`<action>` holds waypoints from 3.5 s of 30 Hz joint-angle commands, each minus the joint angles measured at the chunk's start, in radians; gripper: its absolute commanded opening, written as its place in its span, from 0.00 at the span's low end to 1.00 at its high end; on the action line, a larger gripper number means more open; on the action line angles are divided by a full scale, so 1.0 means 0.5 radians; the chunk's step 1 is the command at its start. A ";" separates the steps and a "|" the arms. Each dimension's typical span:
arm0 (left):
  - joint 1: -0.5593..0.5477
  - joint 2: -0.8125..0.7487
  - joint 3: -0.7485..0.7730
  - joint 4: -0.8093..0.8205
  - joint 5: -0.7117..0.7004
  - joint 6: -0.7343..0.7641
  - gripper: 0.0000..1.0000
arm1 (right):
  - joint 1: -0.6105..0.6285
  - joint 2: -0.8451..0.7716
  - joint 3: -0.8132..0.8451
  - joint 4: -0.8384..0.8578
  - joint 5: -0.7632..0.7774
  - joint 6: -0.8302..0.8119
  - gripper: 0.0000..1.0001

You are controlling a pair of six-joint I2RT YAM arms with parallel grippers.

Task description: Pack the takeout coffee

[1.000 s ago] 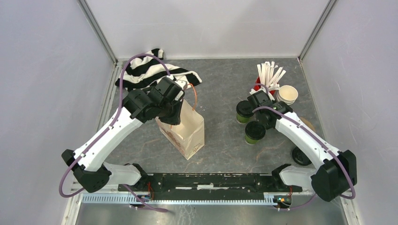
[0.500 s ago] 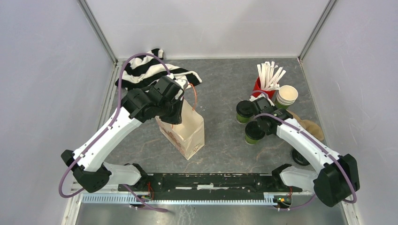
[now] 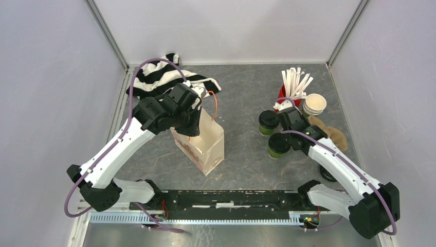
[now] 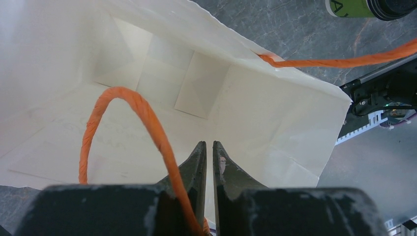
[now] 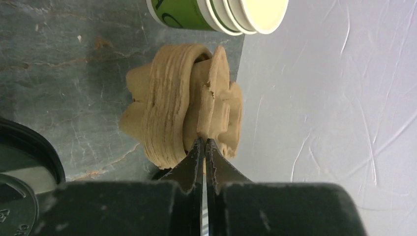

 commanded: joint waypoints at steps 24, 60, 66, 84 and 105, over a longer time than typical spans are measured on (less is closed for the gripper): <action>0.017 0.210 0.972 -0.360 0.255 -0.088 0.87 | -0.160 -0.479 -0.236 0.349 -0.558 0.150 0.00; -0.509 0.921 0.689 1.418 0.480 -1.030 0.46 | -1.030 -0.320 -0.012 0.351 -1.598 0.392 0.00; -0.583 1.199 0.707 1.453 0.333 -1.069 0.44 | -1.046 -0.358 -0.006 0.345 -1.538 0.312 0.00; -0.604 1.919 1.147 1.824 0.468 -1.216 0.40 | -1.060 -0.432 -0.001 0.330 -1.562 0.312 0.00; -0.627 2.223 1.316 1.893 0.425 -1.260 0.47 | -1.063 -0.403 0.049 0.330 -1.597 0.294 0.00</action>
